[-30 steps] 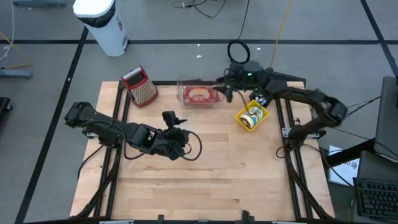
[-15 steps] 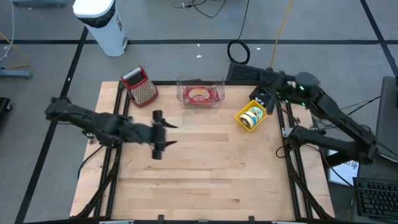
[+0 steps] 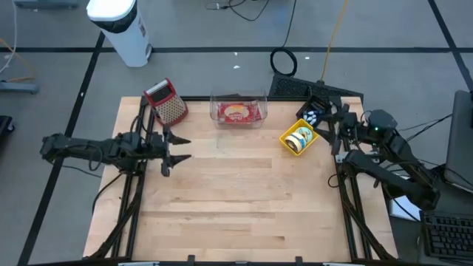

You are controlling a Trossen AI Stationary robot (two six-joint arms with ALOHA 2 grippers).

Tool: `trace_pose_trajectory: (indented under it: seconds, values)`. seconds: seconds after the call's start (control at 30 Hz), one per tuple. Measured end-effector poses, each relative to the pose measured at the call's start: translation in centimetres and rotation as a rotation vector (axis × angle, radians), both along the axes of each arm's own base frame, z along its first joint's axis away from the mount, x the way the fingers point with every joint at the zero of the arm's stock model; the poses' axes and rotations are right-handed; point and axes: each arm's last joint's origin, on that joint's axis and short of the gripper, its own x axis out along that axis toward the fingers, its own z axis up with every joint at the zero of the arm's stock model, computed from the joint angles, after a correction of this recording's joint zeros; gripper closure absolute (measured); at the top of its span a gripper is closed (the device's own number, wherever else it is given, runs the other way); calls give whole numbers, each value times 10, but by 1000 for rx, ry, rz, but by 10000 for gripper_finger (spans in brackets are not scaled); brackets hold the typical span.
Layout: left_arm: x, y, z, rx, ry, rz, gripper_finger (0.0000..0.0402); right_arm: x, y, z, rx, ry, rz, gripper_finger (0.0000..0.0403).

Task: Pick & Place Food Item
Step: Return to Home Position

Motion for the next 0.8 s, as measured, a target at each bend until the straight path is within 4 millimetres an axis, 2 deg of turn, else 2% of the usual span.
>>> trace_pose_trajectory:
  seconds: [0.17, 0.4, 0.53, 0.67, 0.8]
  values:
    - [-5, 4, -33, -24, -76, -63, 144, -1, 1, -17, 59, -7, 1, 174]
    - [-8, 9, -69, -42, -68, 7, 144, -1, 4, -39, 71, -32, 88, 172]
    - [-9, 8, -74, -39, -50, -25, 144, -4, 7, -50, 59, -42, 95, 173]
    - [-9, 7, -75, -32, -37, -39, 144, -12, 14, -47, 25, -110, 96, 175]
    - [-9, 7, -75, -11, -40, -34, 144, -9, 12, -48, 75, -151, 100, 175]
